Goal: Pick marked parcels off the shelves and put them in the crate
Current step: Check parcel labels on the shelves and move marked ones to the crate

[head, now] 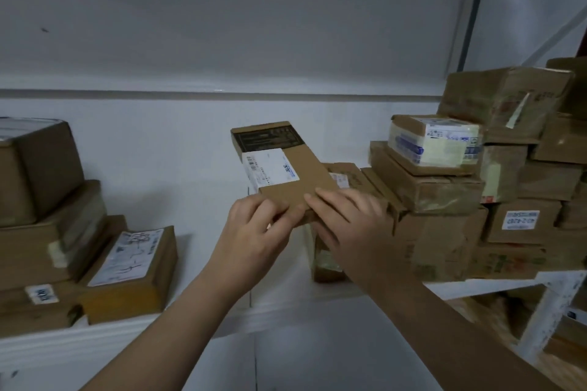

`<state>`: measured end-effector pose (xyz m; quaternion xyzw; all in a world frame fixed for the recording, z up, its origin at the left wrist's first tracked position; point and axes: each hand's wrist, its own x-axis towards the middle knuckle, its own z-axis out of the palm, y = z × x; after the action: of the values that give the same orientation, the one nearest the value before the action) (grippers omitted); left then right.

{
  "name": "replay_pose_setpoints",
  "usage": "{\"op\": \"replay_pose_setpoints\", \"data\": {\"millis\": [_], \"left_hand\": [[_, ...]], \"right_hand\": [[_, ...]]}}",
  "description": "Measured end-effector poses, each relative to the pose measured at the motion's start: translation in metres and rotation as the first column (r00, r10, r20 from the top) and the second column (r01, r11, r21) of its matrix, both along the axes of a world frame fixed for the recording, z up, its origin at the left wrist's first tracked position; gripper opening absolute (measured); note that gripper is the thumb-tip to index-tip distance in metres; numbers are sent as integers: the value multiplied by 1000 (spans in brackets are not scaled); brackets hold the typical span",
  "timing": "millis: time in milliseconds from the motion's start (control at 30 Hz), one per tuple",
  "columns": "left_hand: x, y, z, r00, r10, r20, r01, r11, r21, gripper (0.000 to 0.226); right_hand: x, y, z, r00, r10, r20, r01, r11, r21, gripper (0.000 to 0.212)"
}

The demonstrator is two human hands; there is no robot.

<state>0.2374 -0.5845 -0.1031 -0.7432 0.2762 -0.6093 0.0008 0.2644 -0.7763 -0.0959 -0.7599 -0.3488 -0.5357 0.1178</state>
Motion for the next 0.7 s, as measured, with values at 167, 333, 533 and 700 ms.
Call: {"op": "replay_pose_setpoints", "data": {"millis": [167, 333, 533, 700], "left_hand": [[-16, 47, 10, 1000, -11, 2, 11, 993, 118, 34], [-24, 74, 15, 977, -48, -209, 65, 995, 75, 38], [-53, 68, 31, 506, -689, -519, -202, 490, -848, 86], [-44, 79, 37, 526, -795, -301, -220, 215, -952, 26]], "right_hand": [[0, 45, 1, 994, 85, 72, -84, 996, -24, 32], [1, 79, -12, 991, 125, -54, -120, 988, 96, 29], [-6, 111, -20, 995, 90, -43, -80, 976, 201, 23], [-7, 126, -20, 966, 230, -119, -217, 970, 111, 27]]}}
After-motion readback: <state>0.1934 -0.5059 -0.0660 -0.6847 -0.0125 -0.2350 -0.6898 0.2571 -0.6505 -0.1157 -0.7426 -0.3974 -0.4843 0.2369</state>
